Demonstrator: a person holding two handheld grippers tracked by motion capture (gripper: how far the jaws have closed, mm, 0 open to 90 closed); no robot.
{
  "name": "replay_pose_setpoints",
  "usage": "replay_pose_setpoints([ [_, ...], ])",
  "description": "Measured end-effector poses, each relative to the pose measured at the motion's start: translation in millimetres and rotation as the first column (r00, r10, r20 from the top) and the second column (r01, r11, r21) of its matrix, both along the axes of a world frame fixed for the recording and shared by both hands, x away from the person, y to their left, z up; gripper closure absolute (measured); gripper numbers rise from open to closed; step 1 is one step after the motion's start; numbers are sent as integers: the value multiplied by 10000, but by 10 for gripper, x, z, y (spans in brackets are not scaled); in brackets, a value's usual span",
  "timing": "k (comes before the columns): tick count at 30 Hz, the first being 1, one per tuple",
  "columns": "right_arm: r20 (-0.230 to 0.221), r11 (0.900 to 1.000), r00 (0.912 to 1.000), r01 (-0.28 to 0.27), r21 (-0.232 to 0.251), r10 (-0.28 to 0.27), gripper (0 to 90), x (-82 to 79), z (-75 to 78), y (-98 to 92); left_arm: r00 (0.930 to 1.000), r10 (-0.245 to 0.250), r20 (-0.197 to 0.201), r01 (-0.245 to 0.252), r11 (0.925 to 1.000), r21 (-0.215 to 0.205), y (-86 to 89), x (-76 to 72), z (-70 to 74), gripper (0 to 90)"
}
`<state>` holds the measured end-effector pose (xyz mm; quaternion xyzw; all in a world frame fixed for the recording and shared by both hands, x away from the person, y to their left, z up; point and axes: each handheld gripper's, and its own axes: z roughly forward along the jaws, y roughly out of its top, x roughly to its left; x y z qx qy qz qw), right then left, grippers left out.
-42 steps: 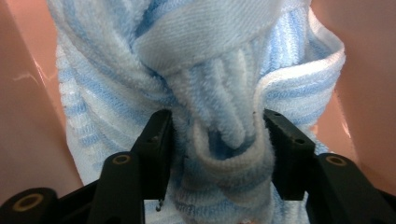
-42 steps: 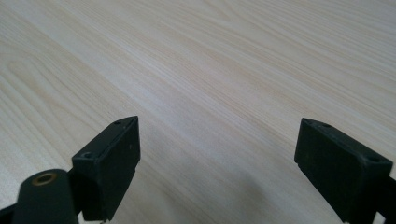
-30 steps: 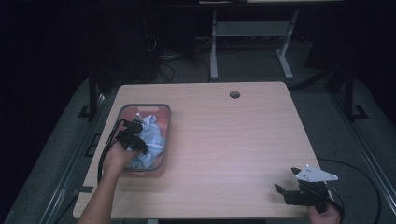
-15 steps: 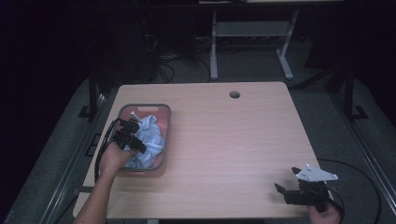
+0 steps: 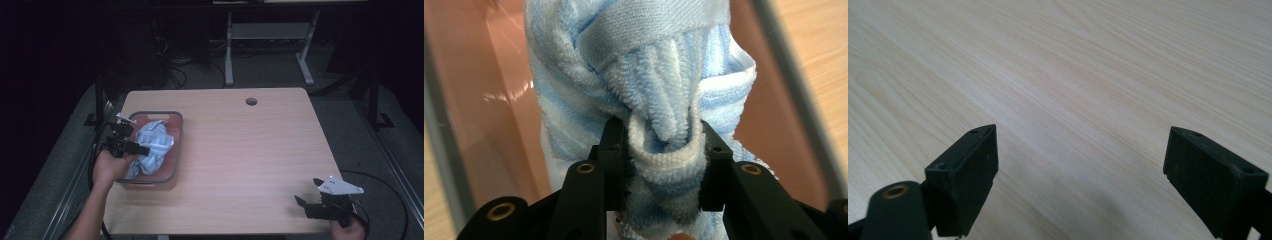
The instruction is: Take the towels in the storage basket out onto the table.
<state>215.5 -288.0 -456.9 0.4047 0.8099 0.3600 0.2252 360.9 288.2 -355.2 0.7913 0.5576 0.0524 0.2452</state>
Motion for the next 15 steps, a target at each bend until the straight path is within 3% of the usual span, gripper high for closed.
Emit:
replay_pose_setpoints([
  [15, 125, 10000, 9999, 32, 5, -33, 137, -9, 13, -15, 9980, 20, 628, 22, 9978, -668, 31, -103, 247, 636],
])
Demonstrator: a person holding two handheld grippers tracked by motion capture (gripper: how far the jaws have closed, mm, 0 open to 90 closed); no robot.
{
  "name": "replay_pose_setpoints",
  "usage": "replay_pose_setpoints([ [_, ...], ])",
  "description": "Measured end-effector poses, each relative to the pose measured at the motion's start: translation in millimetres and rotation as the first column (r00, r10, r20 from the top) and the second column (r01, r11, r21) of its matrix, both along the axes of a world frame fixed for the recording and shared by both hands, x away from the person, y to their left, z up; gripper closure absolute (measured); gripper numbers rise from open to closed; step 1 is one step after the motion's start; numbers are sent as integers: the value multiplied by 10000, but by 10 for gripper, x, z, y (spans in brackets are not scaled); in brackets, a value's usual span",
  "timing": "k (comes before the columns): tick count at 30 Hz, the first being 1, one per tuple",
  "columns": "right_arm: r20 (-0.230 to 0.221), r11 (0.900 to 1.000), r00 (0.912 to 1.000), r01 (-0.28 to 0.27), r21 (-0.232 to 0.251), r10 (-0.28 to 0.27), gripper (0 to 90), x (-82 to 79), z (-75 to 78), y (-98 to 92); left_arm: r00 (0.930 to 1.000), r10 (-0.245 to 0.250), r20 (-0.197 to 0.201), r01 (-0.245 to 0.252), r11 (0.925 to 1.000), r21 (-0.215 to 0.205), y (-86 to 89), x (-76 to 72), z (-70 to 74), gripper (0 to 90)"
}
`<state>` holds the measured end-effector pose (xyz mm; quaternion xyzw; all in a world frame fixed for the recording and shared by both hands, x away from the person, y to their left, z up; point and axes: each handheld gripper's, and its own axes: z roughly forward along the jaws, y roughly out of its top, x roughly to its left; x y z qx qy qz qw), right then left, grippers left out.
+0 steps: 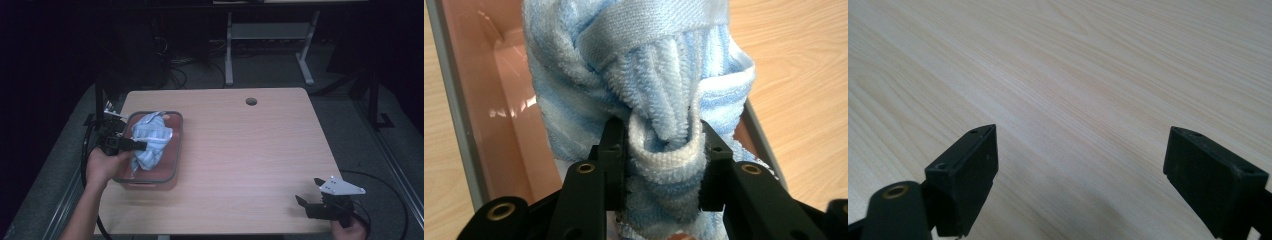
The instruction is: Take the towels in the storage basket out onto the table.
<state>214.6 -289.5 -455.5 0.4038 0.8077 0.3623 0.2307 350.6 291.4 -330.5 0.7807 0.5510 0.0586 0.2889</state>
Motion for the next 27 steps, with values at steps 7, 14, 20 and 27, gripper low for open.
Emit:
replay_pose_setpoints([
  [7, 53, 10000, 10000, 65, 32, -65, 137, -4, 12, -1, 9999, -49, 124, 51, 9998, -176, -24, -1, 89, 636],
  [14, 64, 9999, 9999, 100, 48, -100, 137, -7, 19, -2, 9994, -43, 339, 52, 9996, -276, -50, -6, 213, 636],
  [20, 65, 10000, 9999, 78, 22, -78, 137, -5, 21, 3, 9987, 54, 516, -34, 9992, -392, -76, 1, 309, 636],
  [27, 79, 9999, 9999, 95, 31, -96, 137, -5, 21, -2, 9982, 112, 590, -82, 9987, -513, -119, 24, 395, 636],
])
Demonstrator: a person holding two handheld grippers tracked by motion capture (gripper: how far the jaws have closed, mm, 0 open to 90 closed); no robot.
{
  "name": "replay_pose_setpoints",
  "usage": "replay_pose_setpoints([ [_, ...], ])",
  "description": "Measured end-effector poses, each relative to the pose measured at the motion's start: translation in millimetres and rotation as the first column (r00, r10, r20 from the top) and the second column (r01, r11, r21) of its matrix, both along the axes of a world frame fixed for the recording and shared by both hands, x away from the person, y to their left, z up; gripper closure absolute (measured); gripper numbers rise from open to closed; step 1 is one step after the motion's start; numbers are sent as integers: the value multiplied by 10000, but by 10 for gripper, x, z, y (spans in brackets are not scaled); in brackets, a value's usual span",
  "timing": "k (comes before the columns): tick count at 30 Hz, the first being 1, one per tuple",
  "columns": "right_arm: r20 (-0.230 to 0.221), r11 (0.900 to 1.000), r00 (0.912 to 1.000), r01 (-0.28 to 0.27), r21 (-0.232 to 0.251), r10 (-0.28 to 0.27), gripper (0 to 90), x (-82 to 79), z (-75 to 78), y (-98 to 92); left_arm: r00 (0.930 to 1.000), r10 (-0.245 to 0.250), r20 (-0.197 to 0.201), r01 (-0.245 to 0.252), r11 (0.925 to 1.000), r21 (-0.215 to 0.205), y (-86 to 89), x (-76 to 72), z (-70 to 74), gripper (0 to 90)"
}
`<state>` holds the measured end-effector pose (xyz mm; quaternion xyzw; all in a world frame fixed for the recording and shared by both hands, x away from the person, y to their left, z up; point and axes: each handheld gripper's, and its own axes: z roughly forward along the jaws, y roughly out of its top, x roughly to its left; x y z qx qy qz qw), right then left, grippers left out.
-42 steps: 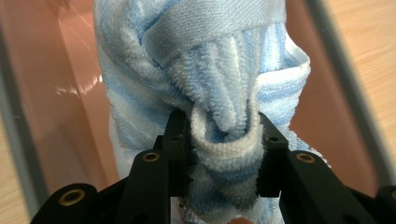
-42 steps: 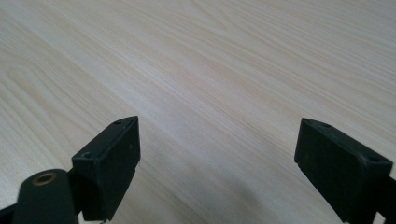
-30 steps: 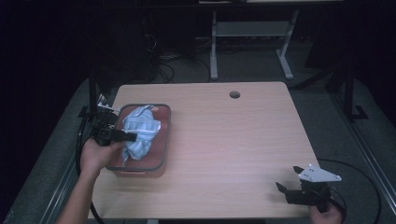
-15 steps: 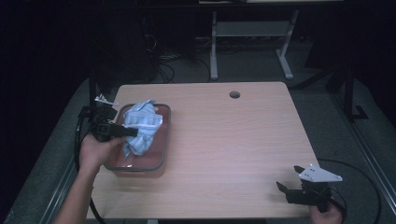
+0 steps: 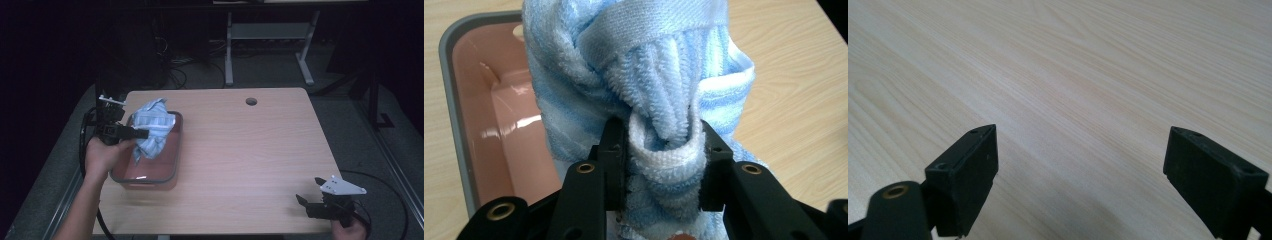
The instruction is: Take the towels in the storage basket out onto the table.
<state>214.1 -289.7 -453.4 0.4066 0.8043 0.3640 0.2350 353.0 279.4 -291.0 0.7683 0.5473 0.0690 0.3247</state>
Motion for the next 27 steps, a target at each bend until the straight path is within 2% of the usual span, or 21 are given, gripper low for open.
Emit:
replay_pose_setpoints([
  [10, 14, 10000, 10000, 18, 22, -18, 137, 0, 7, 0, 9999, -105, 92, 106, 9998, -146, -101, 23, 85, 635],
  [17, 66, 10000, 10000, -7, 48, 7, 137, 2, 10, -16, 9999, -131, 2, 131, 9998, -167, -177, 65, 85, 635],
  [27, 3, 9998, 9999, 123, 144, -123, 137, 9, -7, -32, 9996, -255, 102, 259, 9990, -368, -276, 109, 122, 635],
])
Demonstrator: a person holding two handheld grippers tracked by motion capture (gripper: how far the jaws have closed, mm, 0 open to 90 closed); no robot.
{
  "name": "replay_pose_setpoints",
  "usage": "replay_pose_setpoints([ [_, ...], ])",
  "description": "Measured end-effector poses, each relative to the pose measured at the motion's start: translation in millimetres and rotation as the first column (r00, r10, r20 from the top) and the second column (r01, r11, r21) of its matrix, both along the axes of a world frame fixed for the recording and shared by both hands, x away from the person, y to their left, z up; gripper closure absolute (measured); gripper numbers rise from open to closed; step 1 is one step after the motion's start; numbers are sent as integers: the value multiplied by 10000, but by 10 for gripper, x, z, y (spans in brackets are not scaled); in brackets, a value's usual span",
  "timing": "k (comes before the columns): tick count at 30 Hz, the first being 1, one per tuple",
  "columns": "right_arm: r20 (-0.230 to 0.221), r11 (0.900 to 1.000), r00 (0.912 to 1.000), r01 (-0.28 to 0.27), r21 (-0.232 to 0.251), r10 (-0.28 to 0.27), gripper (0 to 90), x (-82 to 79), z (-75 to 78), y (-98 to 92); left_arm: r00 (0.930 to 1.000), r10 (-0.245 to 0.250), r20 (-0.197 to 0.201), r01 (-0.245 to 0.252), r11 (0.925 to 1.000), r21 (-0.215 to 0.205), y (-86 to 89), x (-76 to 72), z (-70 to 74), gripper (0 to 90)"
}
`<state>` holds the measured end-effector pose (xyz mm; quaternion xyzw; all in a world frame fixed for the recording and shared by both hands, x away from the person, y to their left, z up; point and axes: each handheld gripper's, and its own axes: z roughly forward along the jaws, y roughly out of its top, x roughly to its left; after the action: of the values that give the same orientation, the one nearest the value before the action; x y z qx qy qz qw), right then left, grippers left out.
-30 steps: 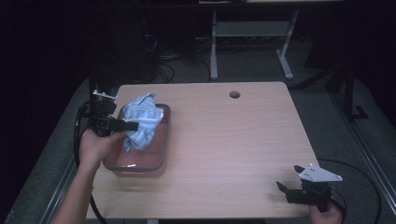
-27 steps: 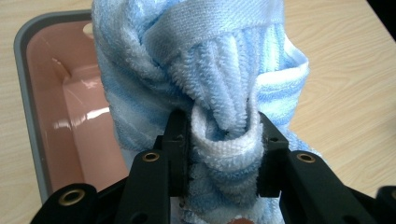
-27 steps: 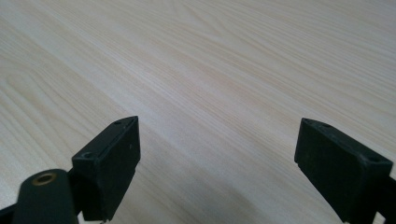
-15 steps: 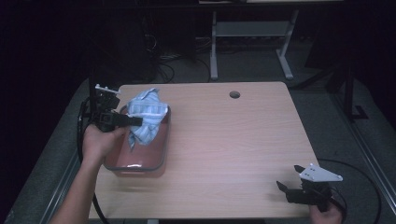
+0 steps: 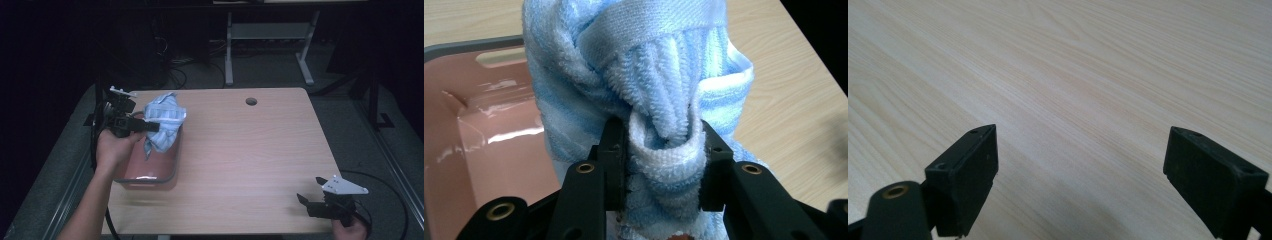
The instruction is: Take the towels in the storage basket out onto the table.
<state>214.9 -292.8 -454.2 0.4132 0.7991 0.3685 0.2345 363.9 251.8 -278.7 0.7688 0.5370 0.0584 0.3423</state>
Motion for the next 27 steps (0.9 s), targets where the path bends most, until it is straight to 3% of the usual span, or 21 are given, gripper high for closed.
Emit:
replay_pose_setpoints([
  [9, 15, 10000, 10000, -78, -38, 78, 137, 4, -3, 7, 9999, -136, 70, 135, 9999, 93, -100, 15, 33, 634],
  [27, -18, 9999, 10000, -48, -112, 47, 137, 4, 4, 13, 9998, -214, -41, 214, 9997, -117, -230, 106, 62, 634],
])
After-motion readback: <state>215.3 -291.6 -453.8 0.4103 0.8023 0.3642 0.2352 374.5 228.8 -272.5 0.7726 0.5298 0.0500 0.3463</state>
